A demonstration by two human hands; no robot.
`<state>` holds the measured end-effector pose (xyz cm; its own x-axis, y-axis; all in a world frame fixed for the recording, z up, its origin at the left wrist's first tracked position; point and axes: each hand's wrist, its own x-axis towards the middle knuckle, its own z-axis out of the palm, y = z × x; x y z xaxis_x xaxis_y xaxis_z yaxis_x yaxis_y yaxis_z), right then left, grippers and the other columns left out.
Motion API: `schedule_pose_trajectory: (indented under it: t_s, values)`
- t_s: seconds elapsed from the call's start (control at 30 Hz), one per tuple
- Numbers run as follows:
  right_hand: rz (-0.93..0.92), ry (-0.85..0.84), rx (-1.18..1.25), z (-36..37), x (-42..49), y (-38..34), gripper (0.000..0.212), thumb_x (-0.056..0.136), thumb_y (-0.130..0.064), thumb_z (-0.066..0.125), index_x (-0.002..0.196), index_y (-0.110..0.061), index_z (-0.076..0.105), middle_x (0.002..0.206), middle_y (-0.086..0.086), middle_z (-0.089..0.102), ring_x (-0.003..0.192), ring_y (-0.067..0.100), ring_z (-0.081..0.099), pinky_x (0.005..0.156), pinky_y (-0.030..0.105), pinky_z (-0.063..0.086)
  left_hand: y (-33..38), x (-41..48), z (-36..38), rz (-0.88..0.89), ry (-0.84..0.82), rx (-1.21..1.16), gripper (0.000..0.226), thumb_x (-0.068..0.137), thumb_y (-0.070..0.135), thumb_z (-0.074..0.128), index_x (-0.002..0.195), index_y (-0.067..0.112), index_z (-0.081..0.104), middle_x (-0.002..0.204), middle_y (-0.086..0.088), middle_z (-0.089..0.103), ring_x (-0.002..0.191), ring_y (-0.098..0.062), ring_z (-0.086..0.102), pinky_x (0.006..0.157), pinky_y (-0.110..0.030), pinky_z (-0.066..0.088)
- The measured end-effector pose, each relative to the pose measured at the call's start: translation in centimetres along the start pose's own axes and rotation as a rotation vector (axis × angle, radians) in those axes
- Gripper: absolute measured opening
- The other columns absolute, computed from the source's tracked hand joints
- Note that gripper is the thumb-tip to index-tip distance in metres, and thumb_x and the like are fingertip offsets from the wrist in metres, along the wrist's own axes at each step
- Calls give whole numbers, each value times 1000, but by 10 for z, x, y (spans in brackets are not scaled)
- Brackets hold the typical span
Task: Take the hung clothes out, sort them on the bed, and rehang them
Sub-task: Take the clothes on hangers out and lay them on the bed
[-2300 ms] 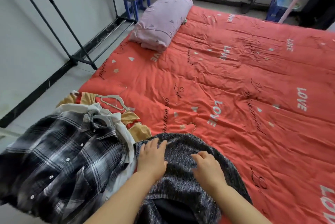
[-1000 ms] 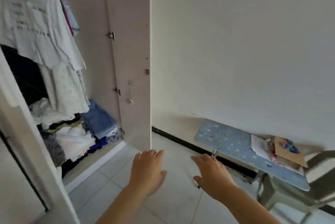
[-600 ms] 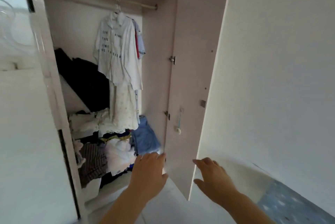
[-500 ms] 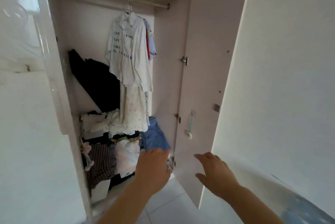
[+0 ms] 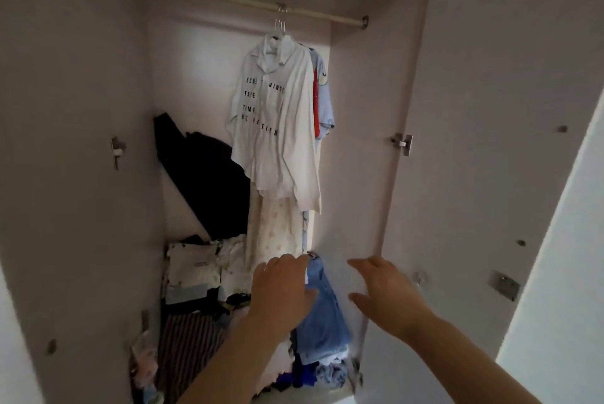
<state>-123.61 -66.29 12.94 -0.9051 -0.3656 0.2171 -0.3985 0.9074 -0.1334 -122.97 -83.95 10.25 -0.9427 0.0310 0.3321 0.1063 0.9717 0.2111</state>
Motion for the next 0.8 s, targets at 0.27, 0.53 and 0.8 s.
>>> schedule_pose_trajectory:
  t_s: [0.27, 0.53, 0.8]
  values:
    - [-182, 36, -13, 11, 170, 19, 59, 93, -34, 52, 146, -26, 26, 137, 0, 43, 120, 16, 45, 99, 25, 38, -51, 135, 10, -60, 110, 45, 55, 93, 47, 44, 142, 27, 29, 136, 3, 44, 122, -16, 42, 104, -30, 29]
    - [-420, 224, -71, -30, 342, 26, 57, 94, -34, 50, 145, -24, 29, 137, -1, 42, 120, 18, 45, 98, 26, 37, -90, 277, -17, -145, 370, 99, 51, 92, 37, 46, 141, 26, 34, 122, 4, 52, 111, -14, 49, 96, -27, 36]
    - [-568, 531, -89, -102, 469, -10, 51, 93, -28, 52, 140, -20, 37, 136, 3, 42, 123, 20, 40, 97, 29, 36, -126, 382, -68, -164, 548, 93, 56, 95, 35, 44, 146, 27, 23, 136, 3, 44, 122, -16, 42, 104, -28, 29]
